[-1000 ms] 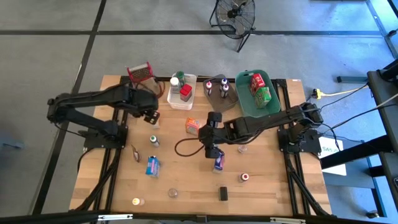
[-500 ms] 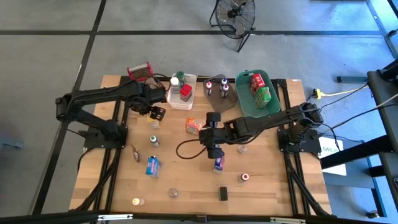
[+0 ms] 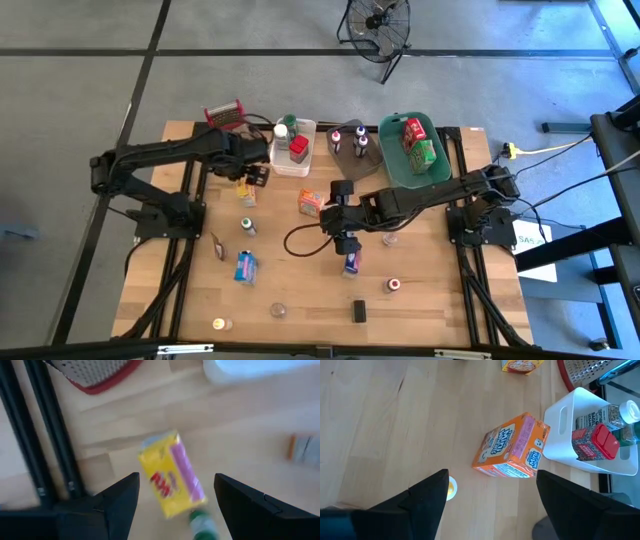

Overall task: Pick & Place Kitchen Items
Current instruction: Put the yellow cereal box into the green bin

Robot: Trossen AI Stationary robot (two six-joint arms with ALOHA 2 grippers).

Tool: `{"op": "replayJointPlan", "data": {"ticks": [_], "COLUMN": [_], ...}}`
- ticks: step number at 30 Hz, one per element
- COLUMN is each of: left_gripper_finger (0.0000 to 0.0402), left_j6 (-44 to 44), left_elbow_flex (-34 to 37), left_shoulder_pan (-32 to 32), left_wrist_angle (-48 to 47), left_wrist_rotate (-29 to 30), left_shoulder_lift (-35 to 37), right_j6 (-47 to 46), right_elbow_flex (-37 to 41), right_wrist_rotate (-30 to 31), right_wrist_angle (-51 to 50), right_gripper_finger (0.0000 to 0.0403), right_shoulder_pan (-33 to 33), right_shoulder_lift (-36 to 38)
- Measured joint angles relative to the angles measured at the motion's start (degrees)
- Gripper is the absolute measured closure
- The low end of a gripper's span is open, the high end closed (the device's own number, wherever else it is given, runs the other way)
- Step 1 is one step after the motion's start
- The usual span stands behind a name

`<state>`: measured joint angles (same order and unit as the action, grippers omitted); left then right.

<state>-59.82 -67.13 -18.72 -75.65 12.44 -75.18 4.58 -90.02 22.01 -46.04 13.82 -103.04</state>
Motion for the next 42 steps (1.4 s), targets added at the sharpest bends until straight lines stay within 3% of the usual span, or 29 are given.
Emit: {"op": "replayJointPlan", "data": {"ticks": [5, 17, 32, 42], "left_gripper_finger": [0.0148, 0.0148, 0.0148, 0.0148], "left_j6": [-8.3, -12.5, -11.9, -12.4], "left_elbow_flex": [0.0, 3.0, 4.4, 9.0], "left_shoulder_pan": [-1.9, -2.8, -2.8, -2.8], "left_wrist_angle": [2.9, 1.0, 4.4, 8.4], "left_wrist_rotate": [-1.6, -5.1, -4.9, -7.6], "left_shoulder_lift": [0.0, 0.0, -1.1, -1.7], "right_j6": [0.0, -0.1, -1.6, -2.2], "right_elbow_flex": [0.0, 0.0, 0.0, 0.0], "right_wrist_rotate": [-0.2, -0.2, -0.3, -0.4], "right_wrist_angle": [0.0, -2.9, -4.3, -4.8], "right_gripper_finger": [0.0098, 0.0098, 0.0098, 0.0098], "right_shoulder_pan": [0.0, 0.0, 0.0, 0.1], "right_shoulder_lift": [0.0, 0.0, 0.0, 0.0]}}
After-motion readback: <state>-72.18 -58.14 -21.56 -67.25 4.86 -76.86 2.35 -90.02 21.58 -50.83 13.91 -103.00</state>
